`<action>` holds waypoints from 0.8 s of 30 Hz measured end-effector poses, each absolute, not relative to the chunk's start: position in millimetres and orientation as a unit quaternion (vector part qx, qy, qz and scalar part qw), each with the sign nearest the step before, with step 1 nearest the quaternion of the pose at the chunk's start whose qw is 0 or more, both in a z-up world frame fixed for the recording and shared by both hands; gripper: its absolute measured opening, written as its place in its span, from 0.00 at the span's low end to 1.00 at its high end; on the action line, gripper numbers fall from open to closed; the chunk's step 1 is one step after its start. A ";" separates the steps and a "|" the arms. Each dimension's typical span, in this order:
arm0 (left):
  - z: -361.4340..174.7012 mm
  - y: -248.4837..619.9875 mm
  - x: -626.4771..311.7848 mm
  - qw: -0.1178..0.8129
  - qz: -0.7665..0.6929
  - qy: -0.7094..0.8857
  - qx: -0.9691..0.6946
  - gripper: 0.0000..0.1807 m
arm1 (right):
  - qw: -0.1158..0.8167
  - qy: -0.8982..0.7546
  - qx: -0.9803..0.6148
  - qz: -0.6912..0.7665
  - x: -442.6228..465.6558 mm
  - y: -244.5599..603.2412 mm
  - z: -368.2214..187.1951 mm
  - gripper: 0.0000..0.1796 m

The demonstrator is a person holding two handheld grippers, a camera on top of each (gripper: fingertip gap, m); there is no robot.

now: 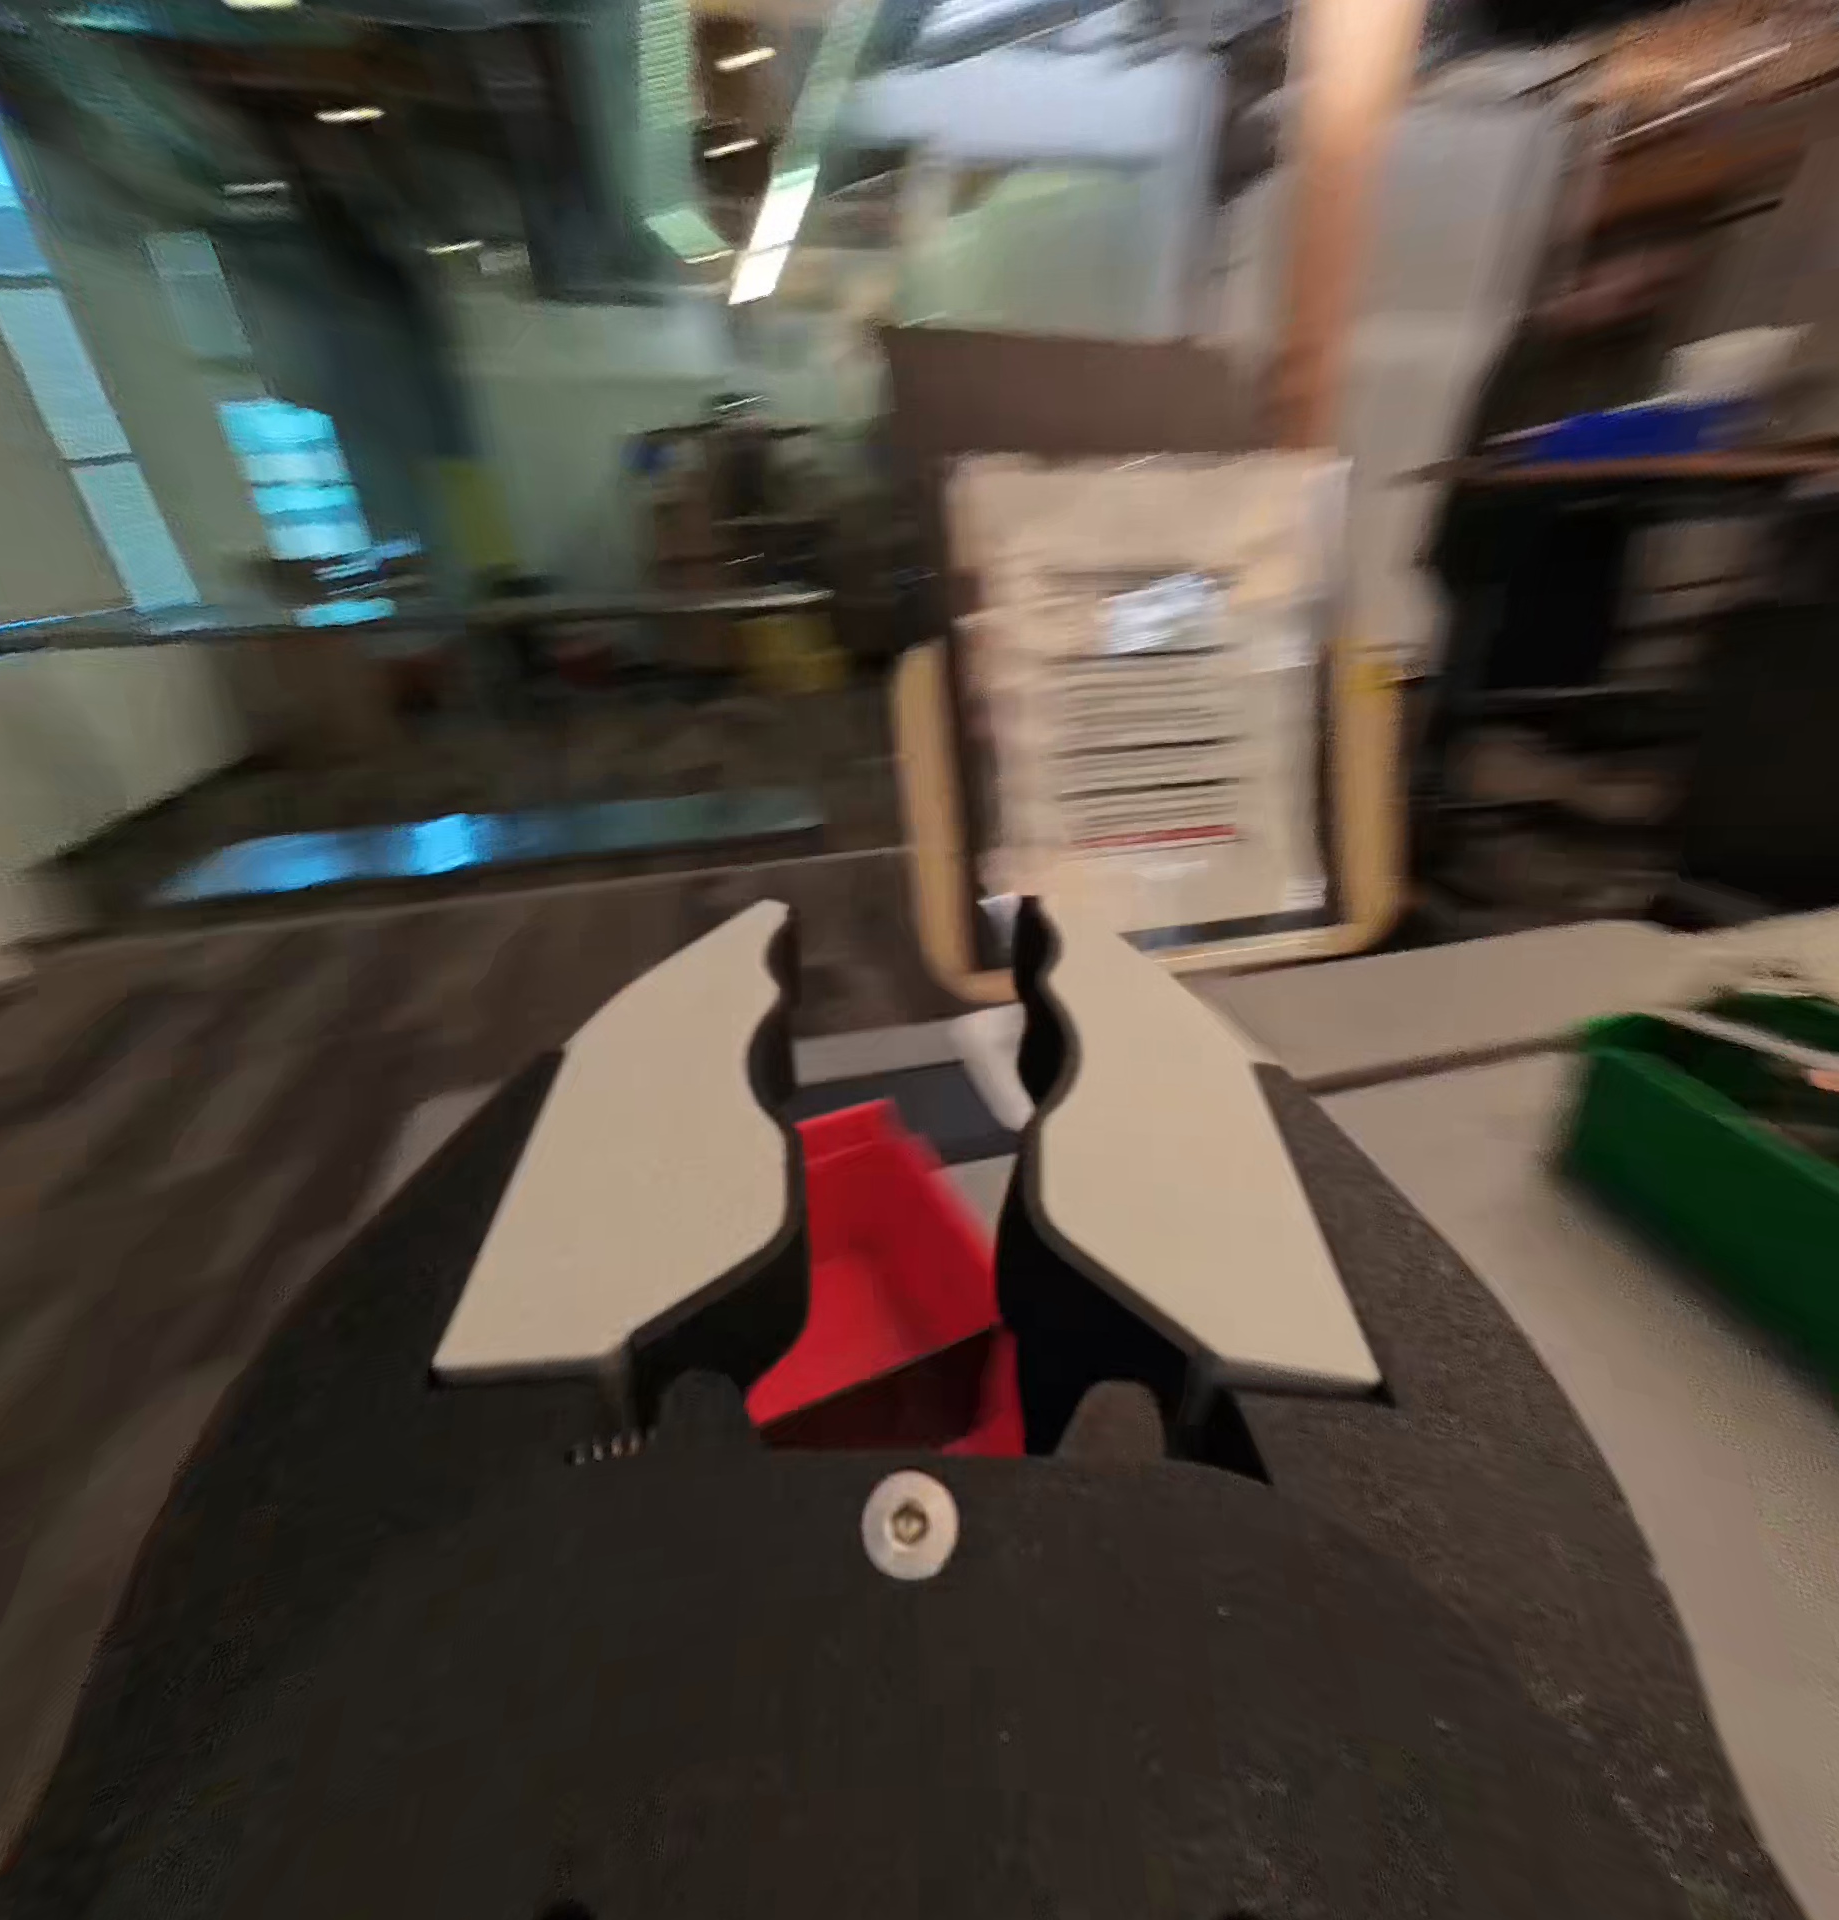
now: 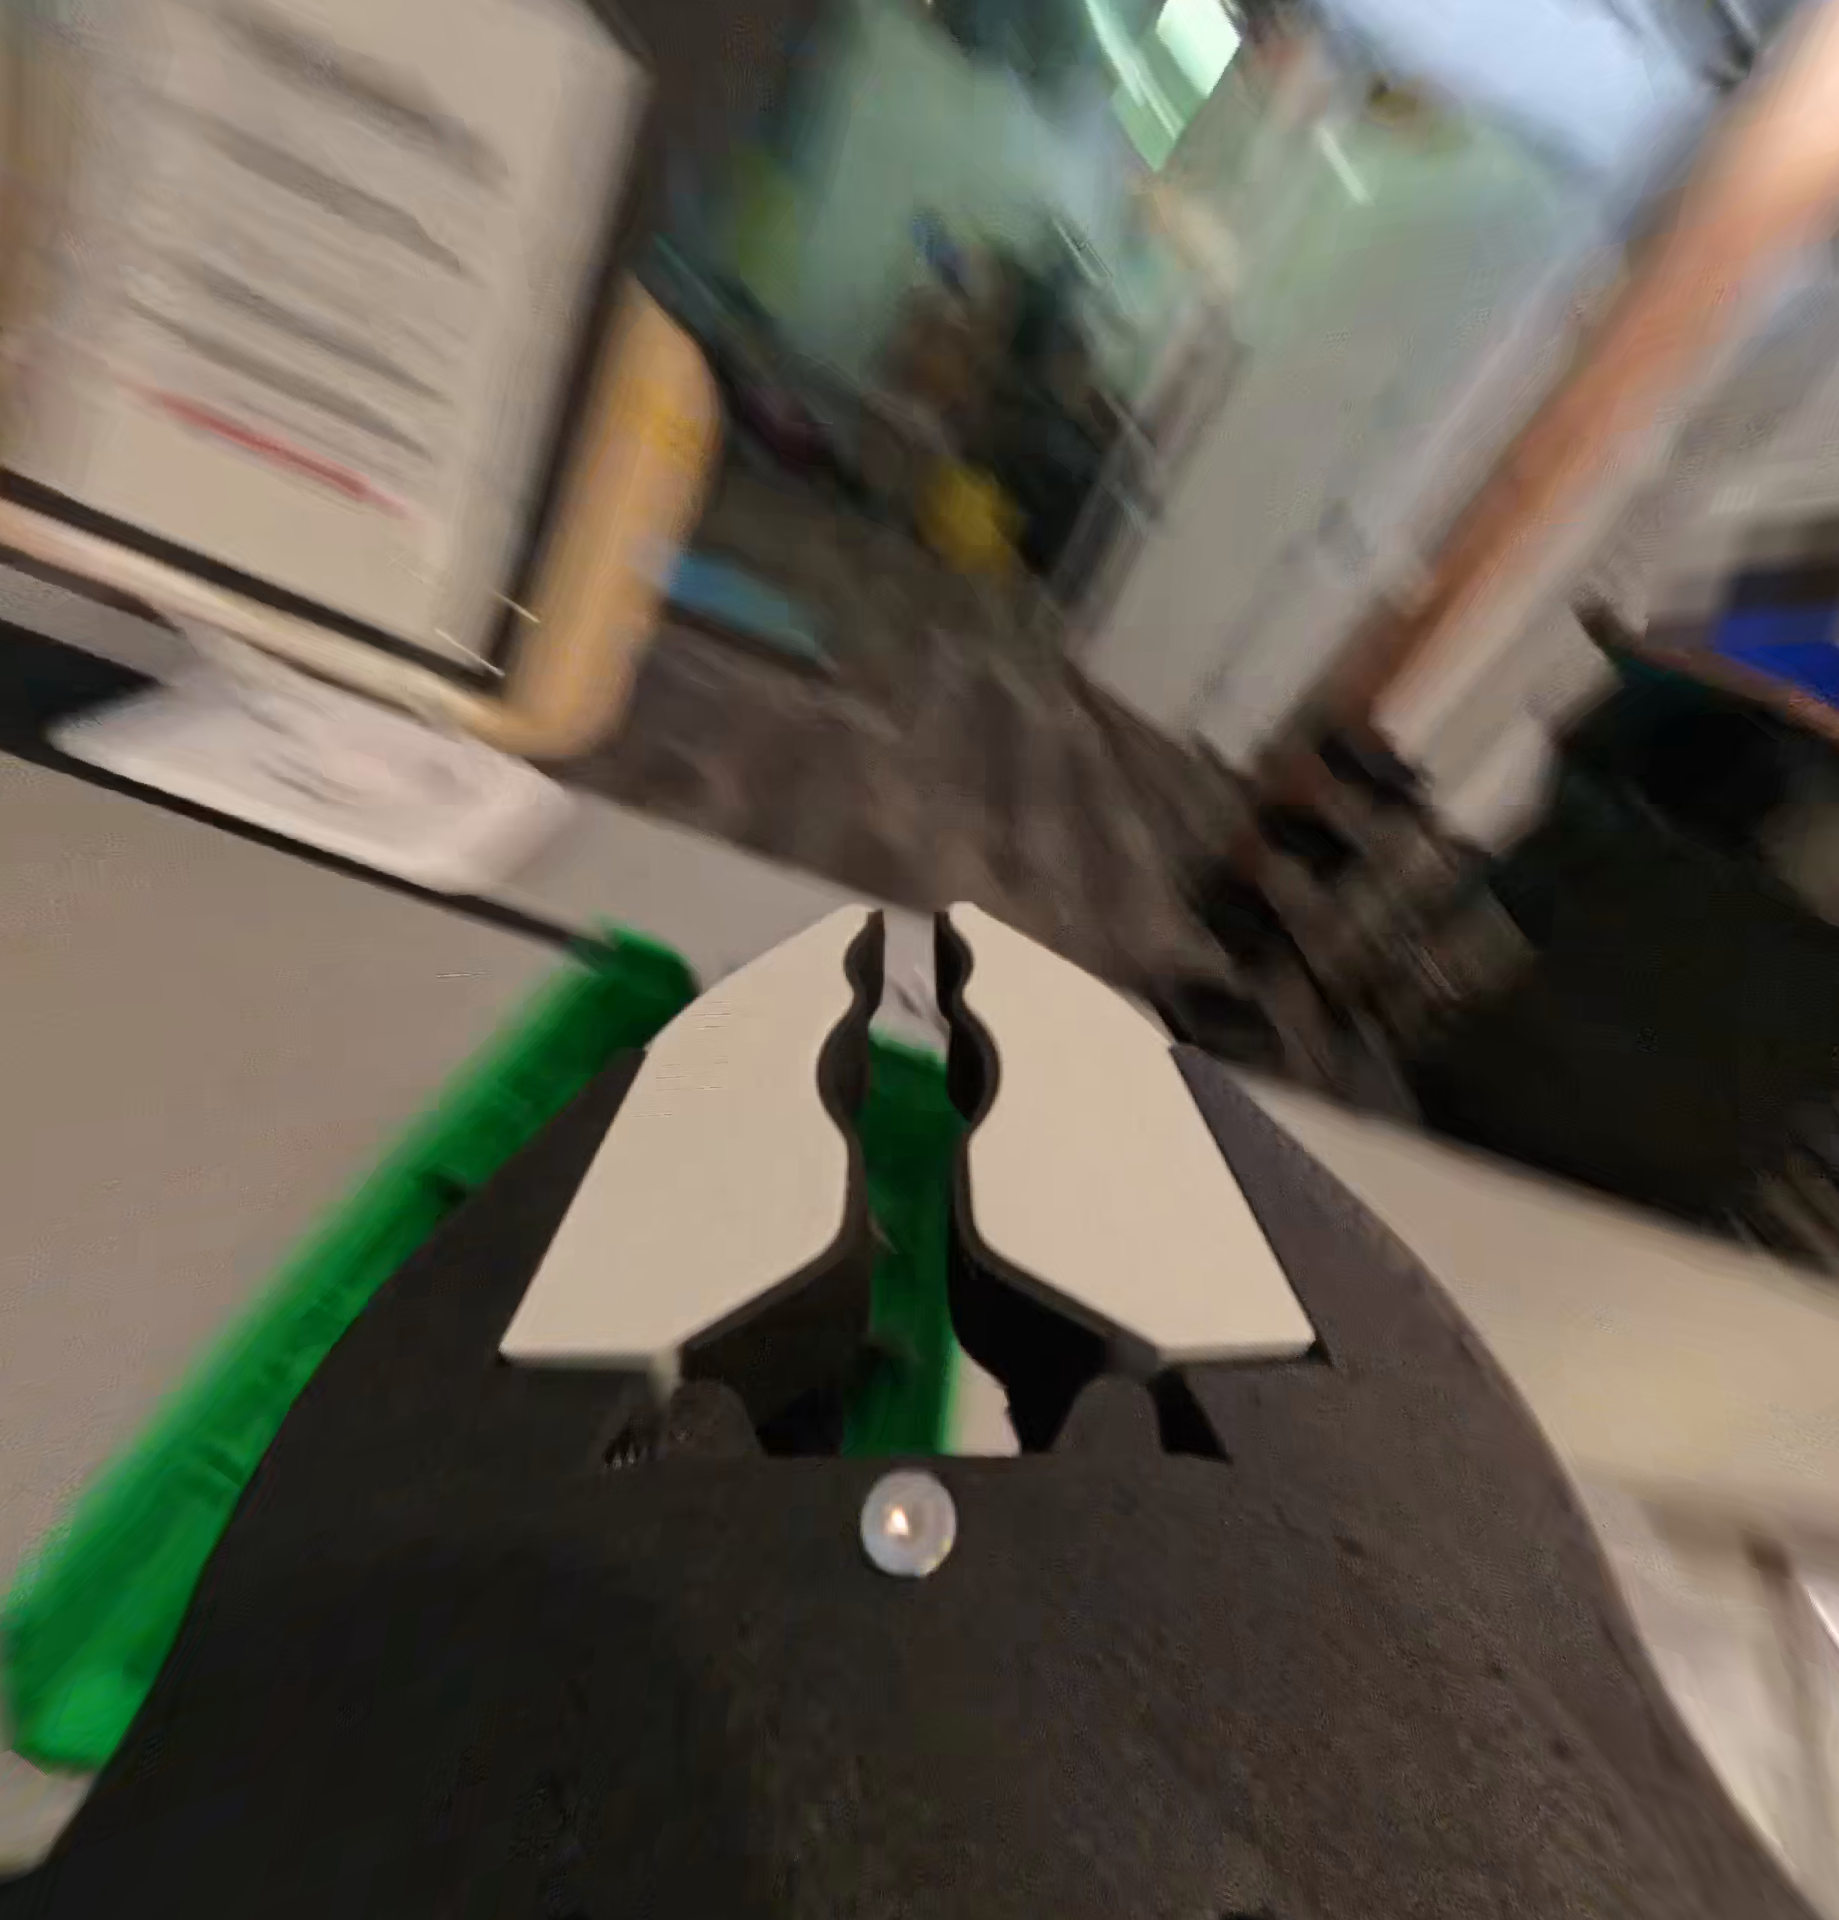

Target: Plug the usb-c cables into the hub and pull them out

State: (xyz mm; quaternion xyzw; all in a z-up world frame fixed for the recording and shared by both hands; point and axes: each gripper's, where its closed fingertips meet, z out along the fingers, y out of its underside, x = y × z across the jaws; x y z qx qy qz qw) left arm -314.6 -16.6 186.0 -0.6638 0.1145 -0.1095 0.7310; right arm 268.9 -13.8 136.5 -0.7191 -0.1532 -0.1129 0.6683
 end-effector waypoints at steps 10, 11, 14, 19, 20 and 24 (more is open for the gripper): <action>13.2 -6.2 -456.8 0.400 0.004 -0.048 -0.915 0.37 | 0.284 0.087 -0.941 0.160 354.9 -26.9 -90.8 0.24; 0.9 -4.5 -461.1 0.381 0.001 -0.056 -0.923 0.37 | 0.262 0.088 -0.949 0.152 354.9 -28.4 -100.2 0.22; -27.7 -4.0 -477.9 0.326 0.024 -0.080 -0.942 0.33 | 0.219 0.071 -0.960 0.158 345.4 -30.4 -113.5 0.08; -64.9 -7.8 -470.2 0.254 -0.030 -0.076 -0.964 0.24 | 0.182 0.044 -0.970 0.154 338.2 -34.6 -120.7 0.06; -73.6 -10.3 -470.7 0.235 -0.034 -0.076 -0.969 0.20 | 0.180 0.038 -0.971 0.152 337.3 -35.2 -120.9 0.06; -102.3 -14.4 -457.9 0.172 -0.088 -0.061 -0.979 0.07 | 0.161 0.009 -0.979 0.124 332.7 -37.0 -121.8 0.05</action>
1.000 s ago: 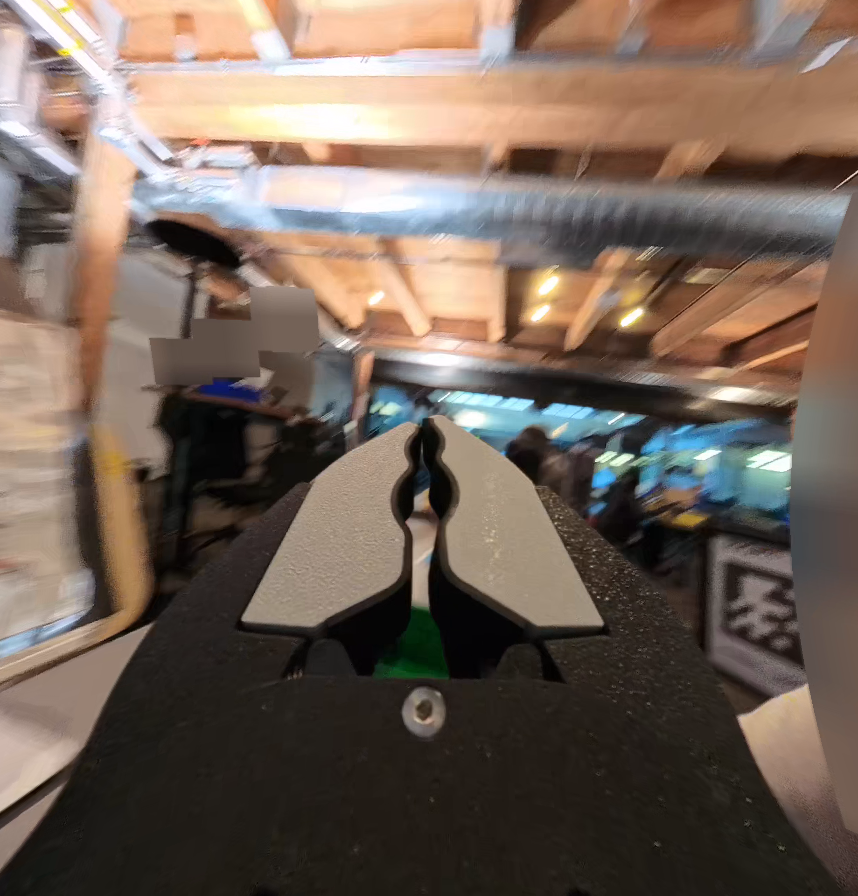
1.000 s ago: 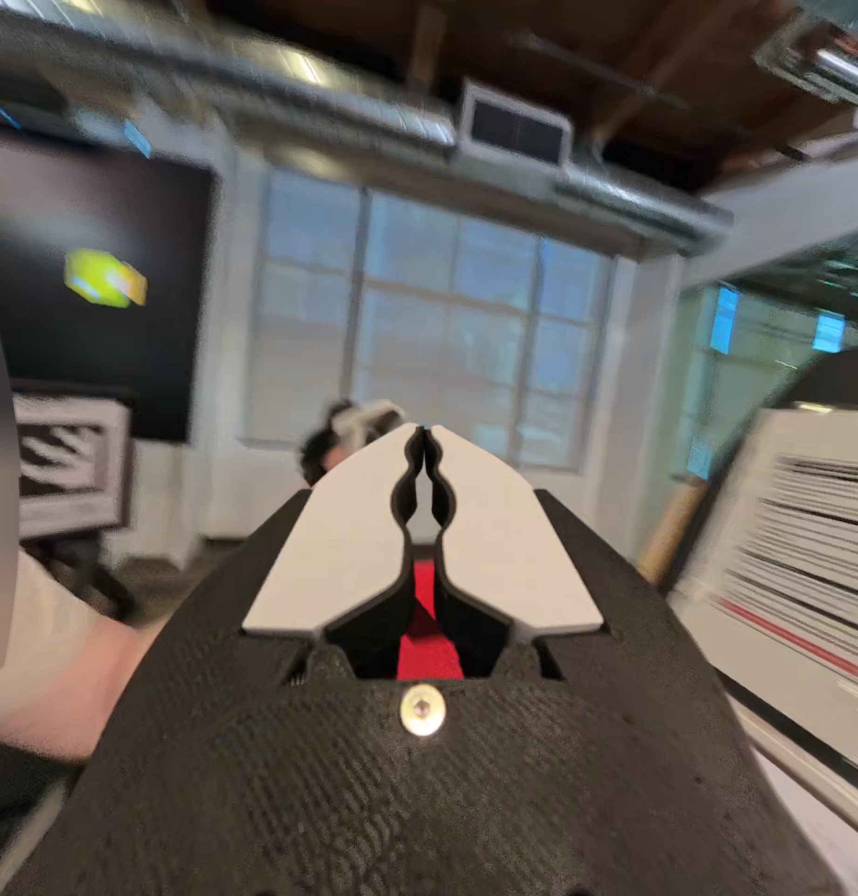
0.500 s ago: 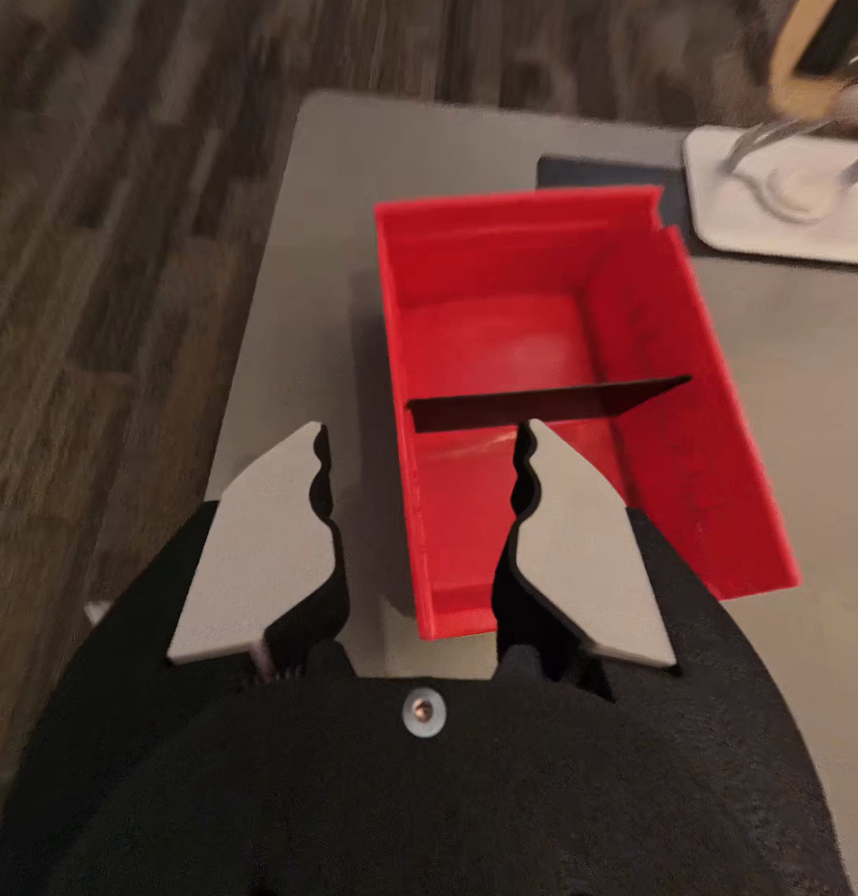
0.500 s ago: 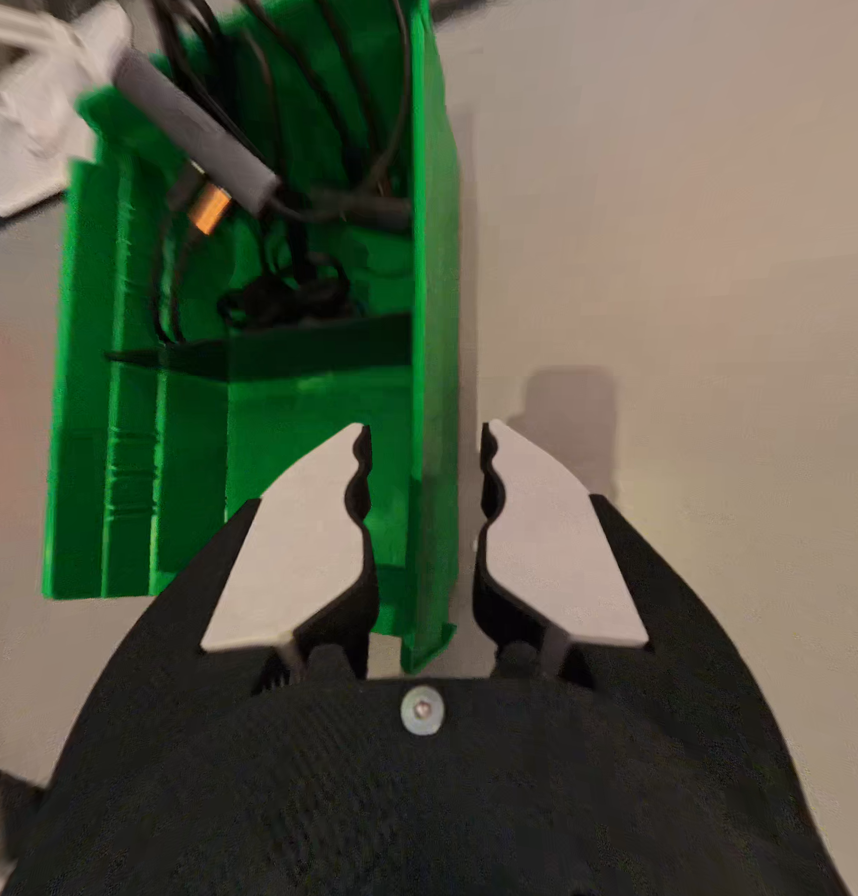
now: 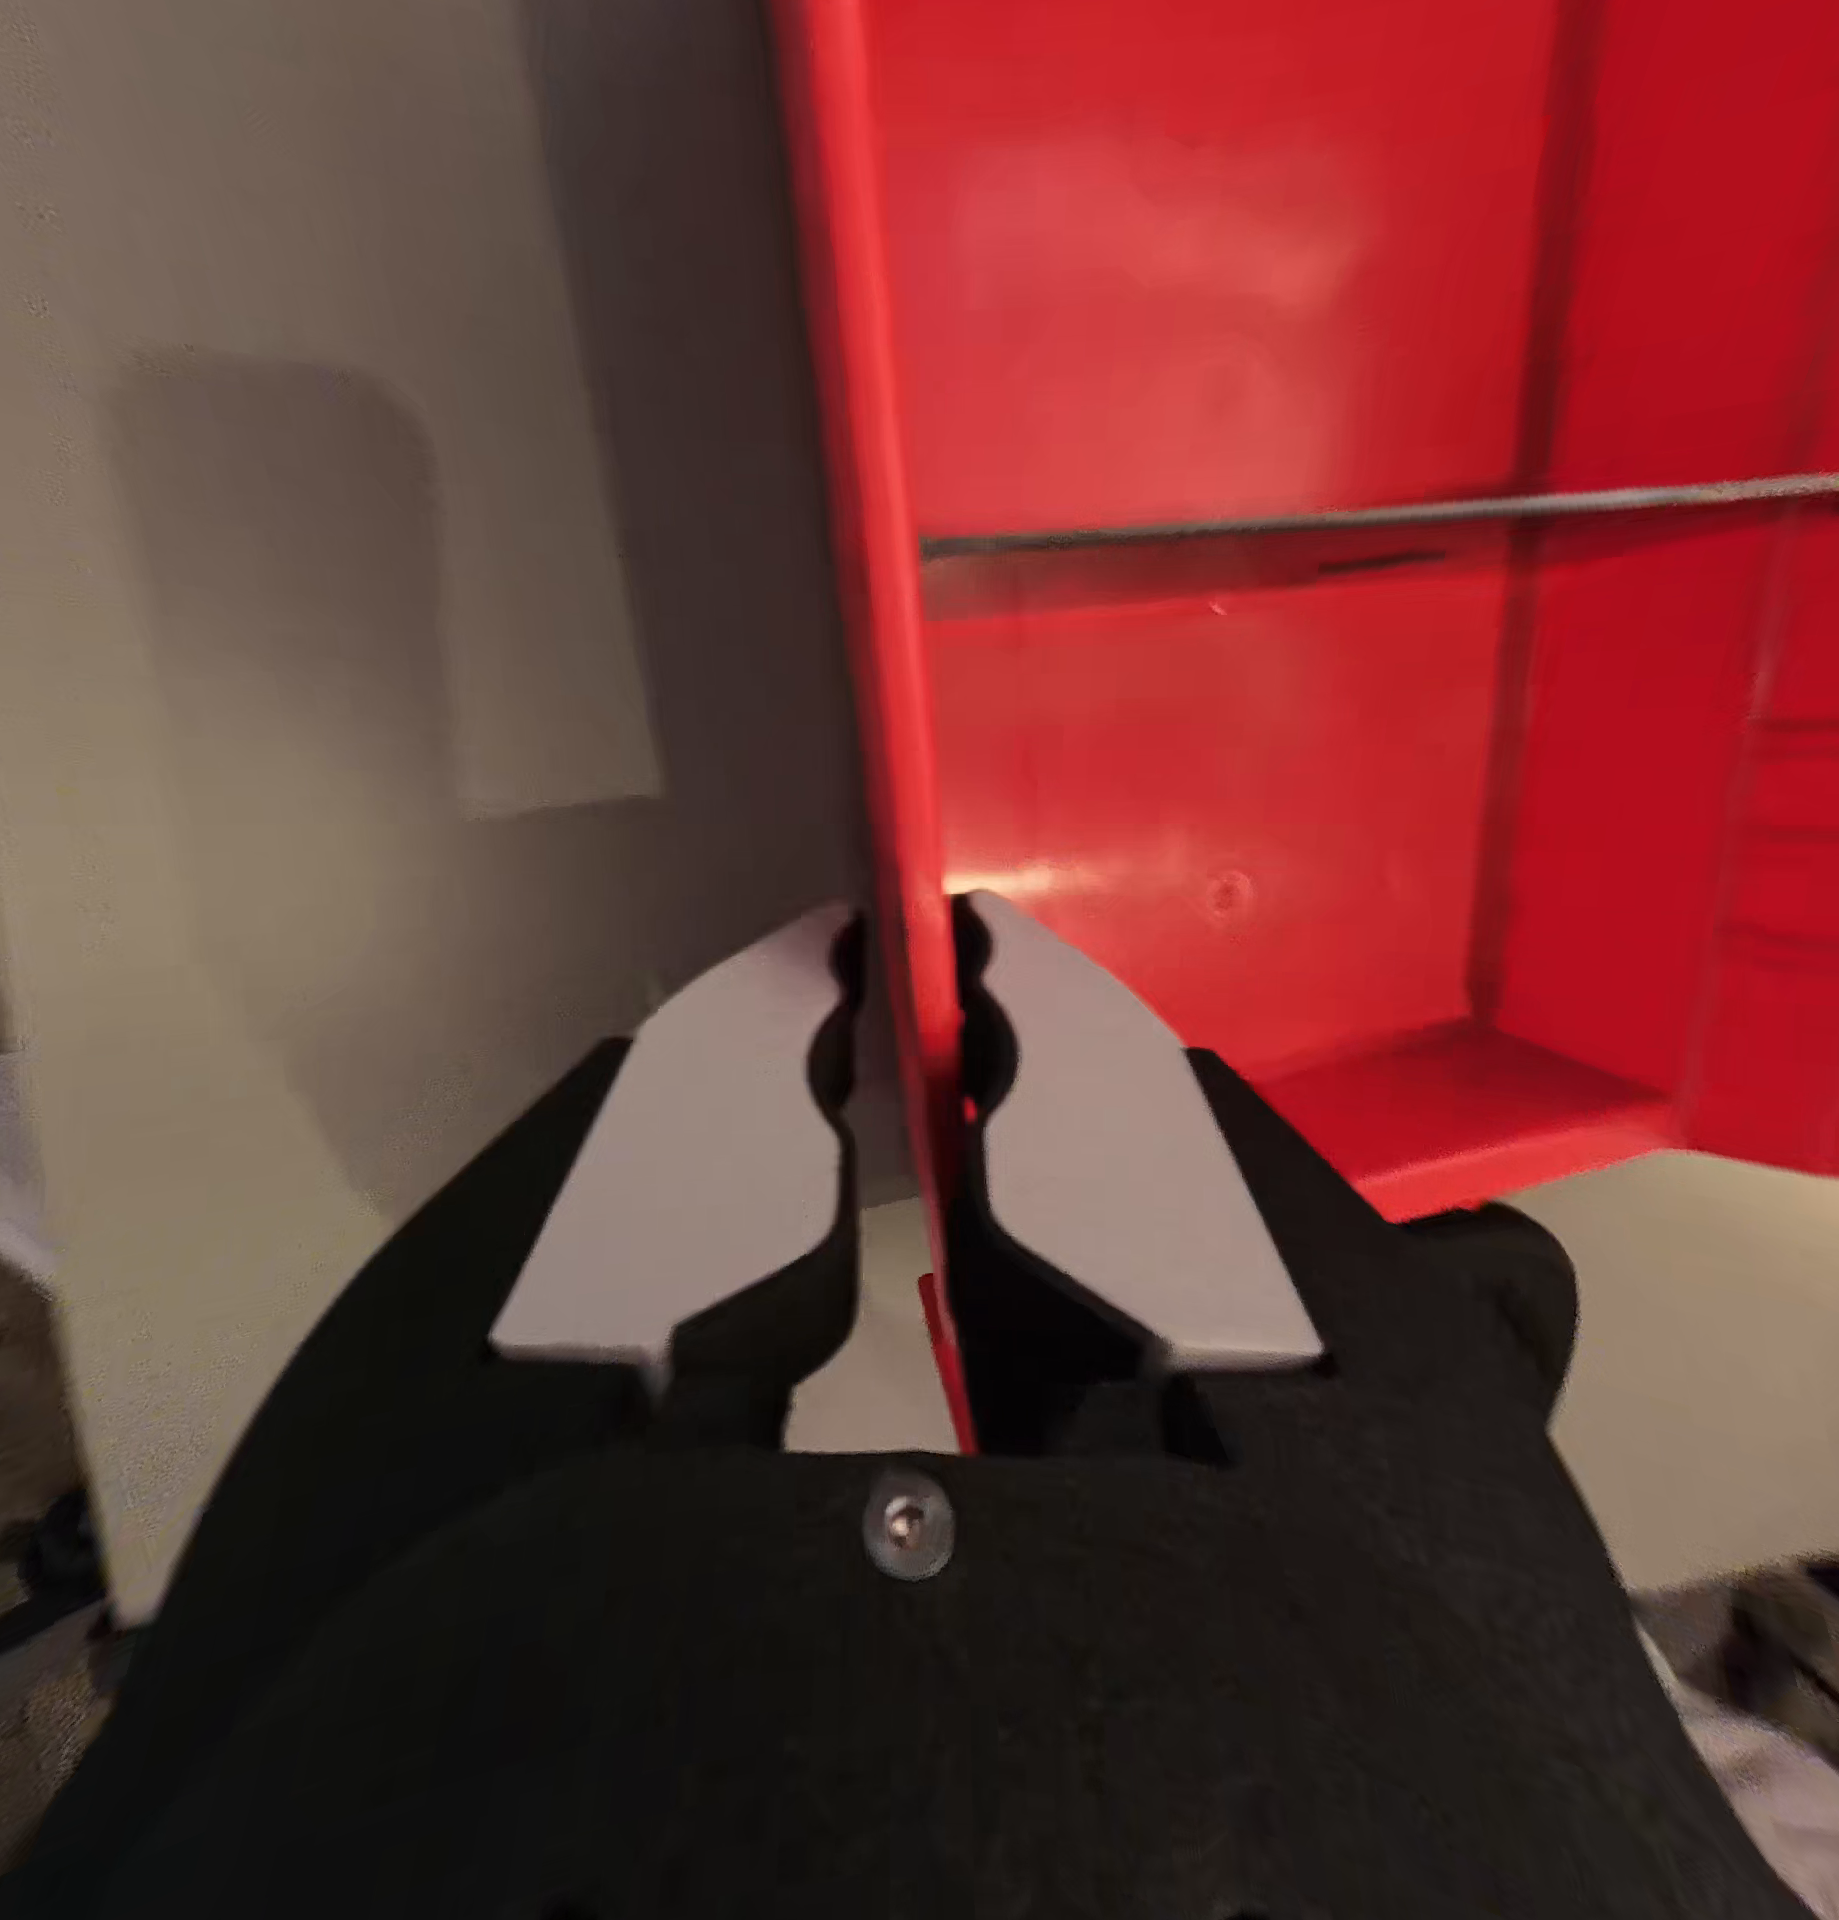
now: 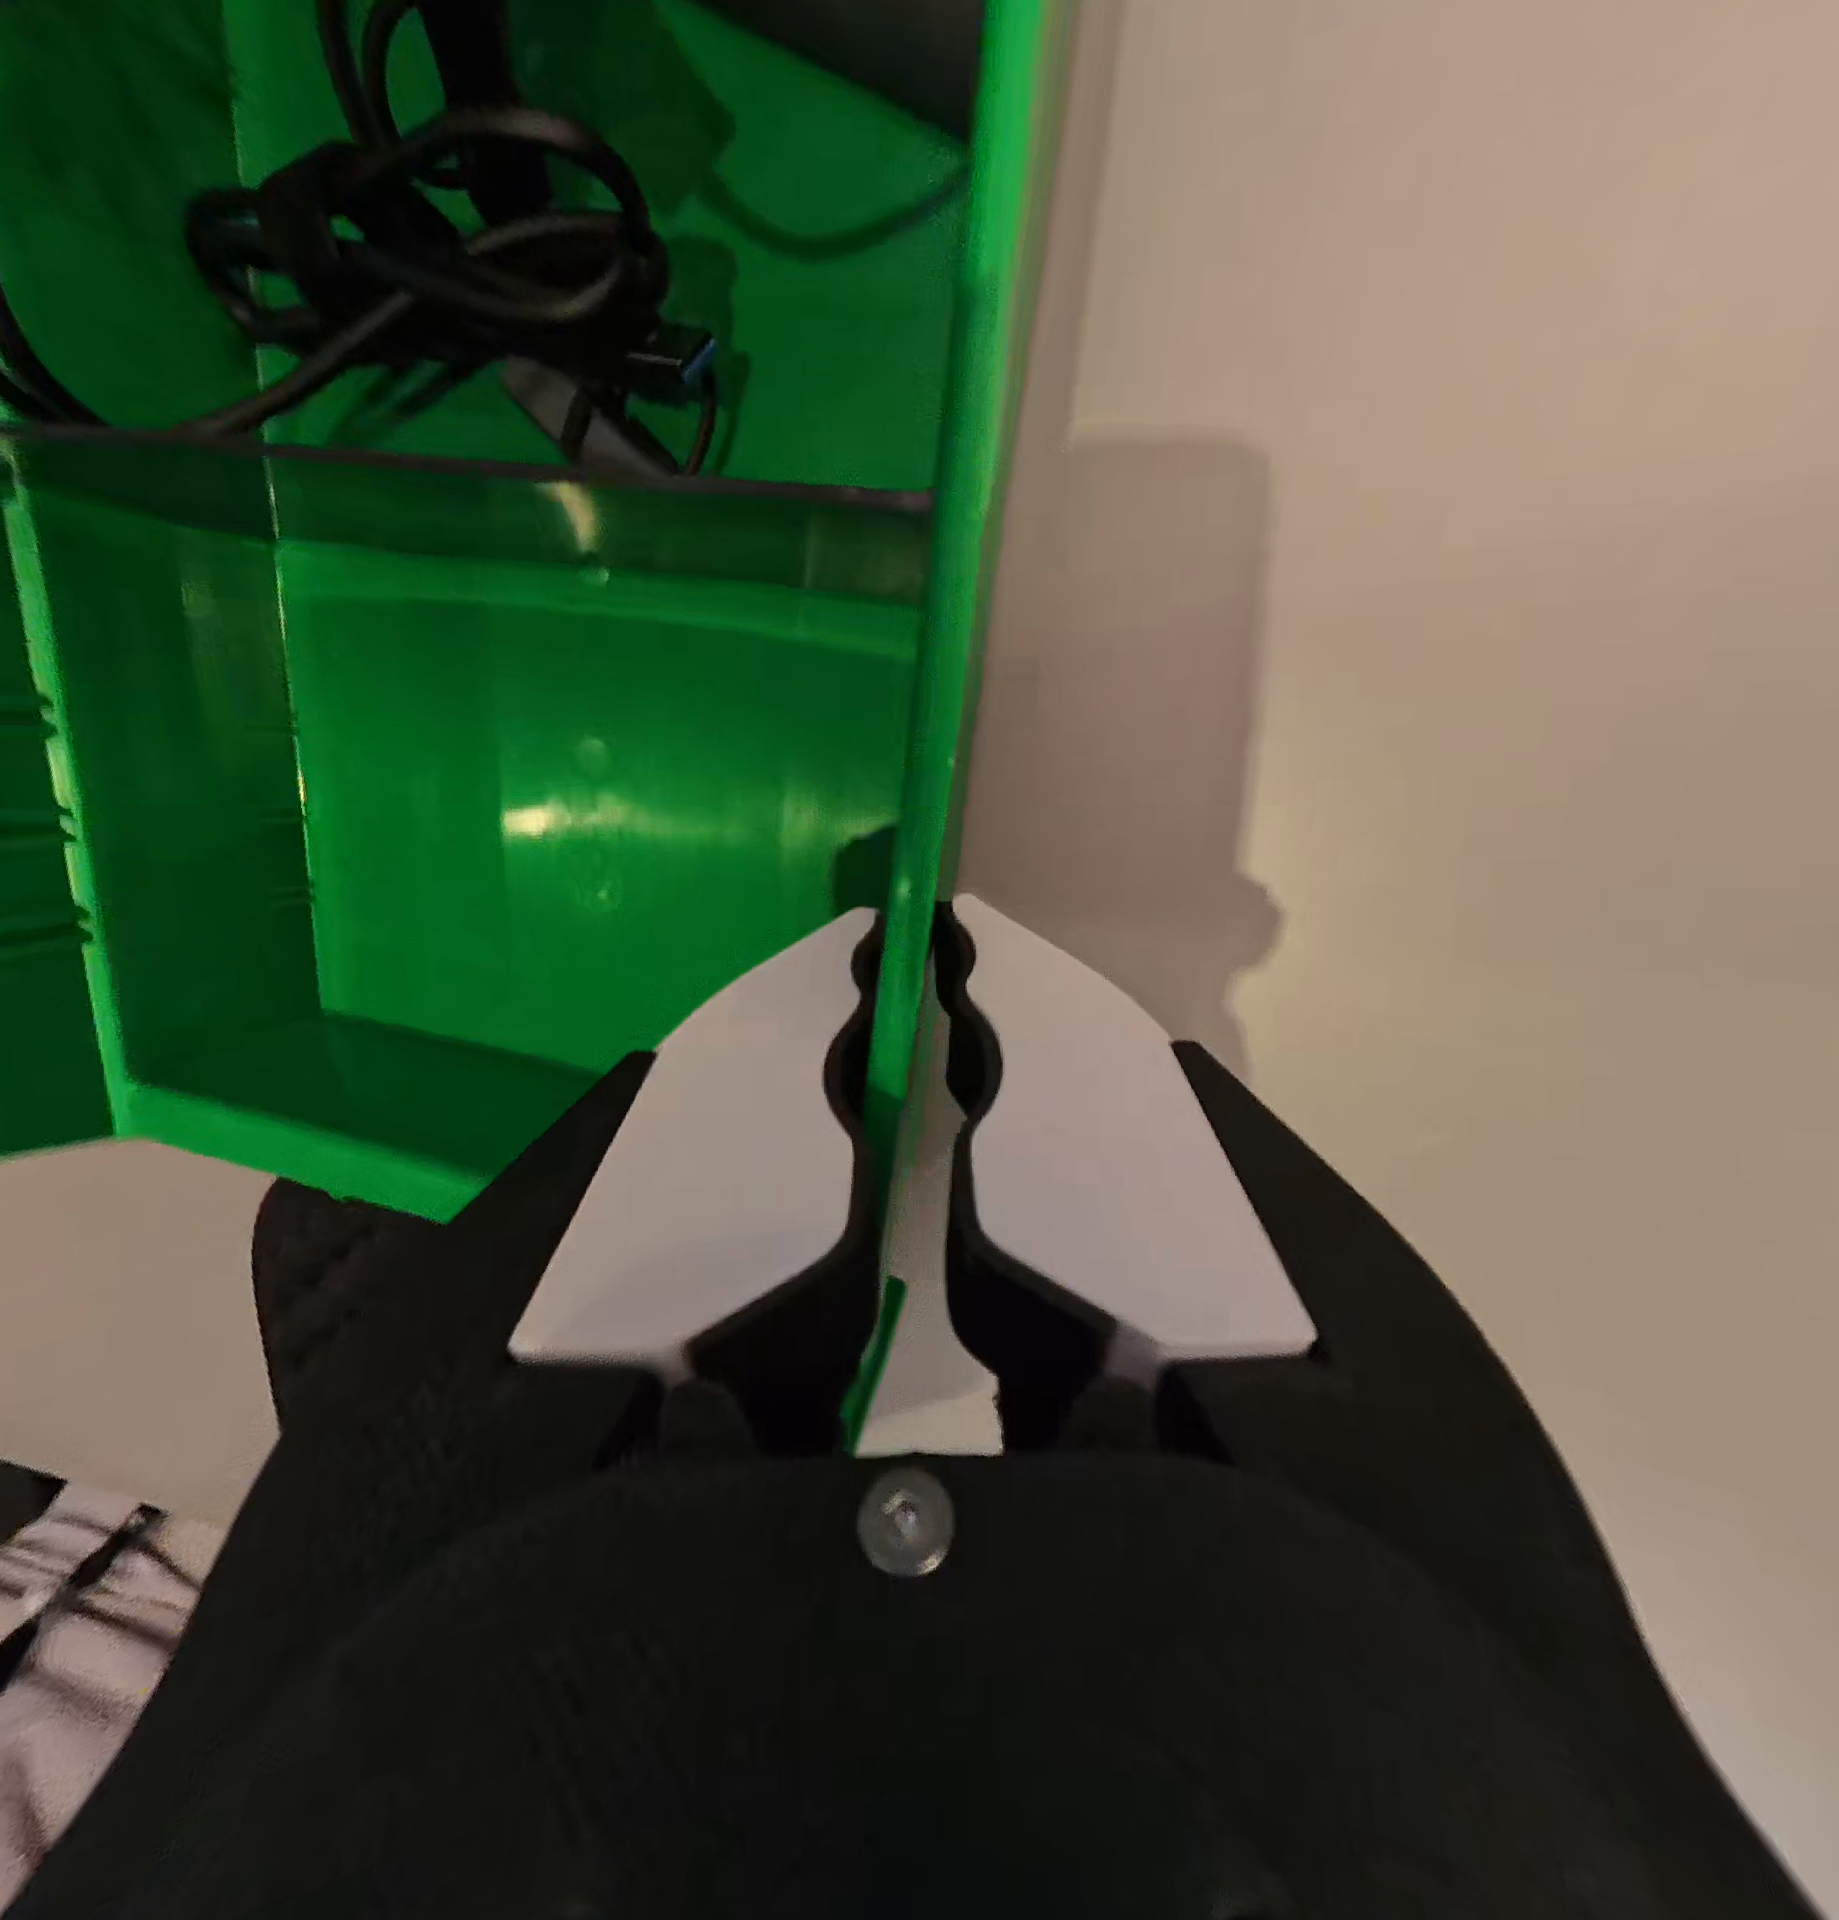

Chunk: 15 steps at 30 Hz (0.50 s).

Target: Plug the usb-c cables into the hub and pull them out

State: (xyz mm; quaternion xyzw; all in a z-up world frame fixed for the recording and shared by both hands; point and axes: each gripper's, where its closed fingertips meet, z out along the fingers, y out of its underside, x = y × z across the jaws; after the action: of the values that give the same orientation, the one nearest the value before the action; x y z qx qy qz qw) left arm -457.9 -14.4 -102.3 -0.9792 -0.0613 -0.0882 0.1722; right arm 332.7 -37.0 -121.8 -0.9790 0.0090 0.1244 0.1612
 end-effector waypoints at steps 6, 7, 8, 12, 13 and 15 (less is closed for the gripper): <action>-113.4 -18.9 -446.5 0.106 -0.011 0.032 -0.994 0.04 | 0.106 -0.056 -0.990 0.073 303.1 -35.8 -122.2 0.05; -112.9 -18.6 -441.5 0.097 -0.004 0.038 -0.995 0.04 | 0.098 -0.062 -0.991 0.067 296.8 -33.9 -122.1 0.05; -113.0 -18.0 -433.0 0.088 -0.010 0.043 -0.995 0.04 | 0.090 -0.069 -0.992 0.063 289.6 -31.9 -122.0 0.05; -113.5 -7.6 -394.1 0.071 -0.017 0.091 -0.993 0.04 | 0.066 -0.117 -0.990 0.045 259.1 -23.5 -121.7 0.06; -113.9 -6.3 -382.3 0.064 -0.021 0.097 -0.993 0.04 | 0.060 -0.126 -0.989 0.050 249.4 -22.2 -121.7 0.06; -114.3 -5.7 -359.1 0.046 -0.023 0.112 -0.992 0.04 | 0.049 -0.149 -0.986 0.058 229.3 -21.6 -121.1 0.07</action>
State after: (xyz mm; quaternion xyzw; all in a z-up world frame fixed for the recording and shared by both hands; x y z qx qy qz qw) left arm -359.1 -5.7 -114.3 -0.9924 0.1121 -0.0226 0.0461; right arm 229.3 -21.6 -121.1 -0.9859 -0.1489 0.0582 0.0489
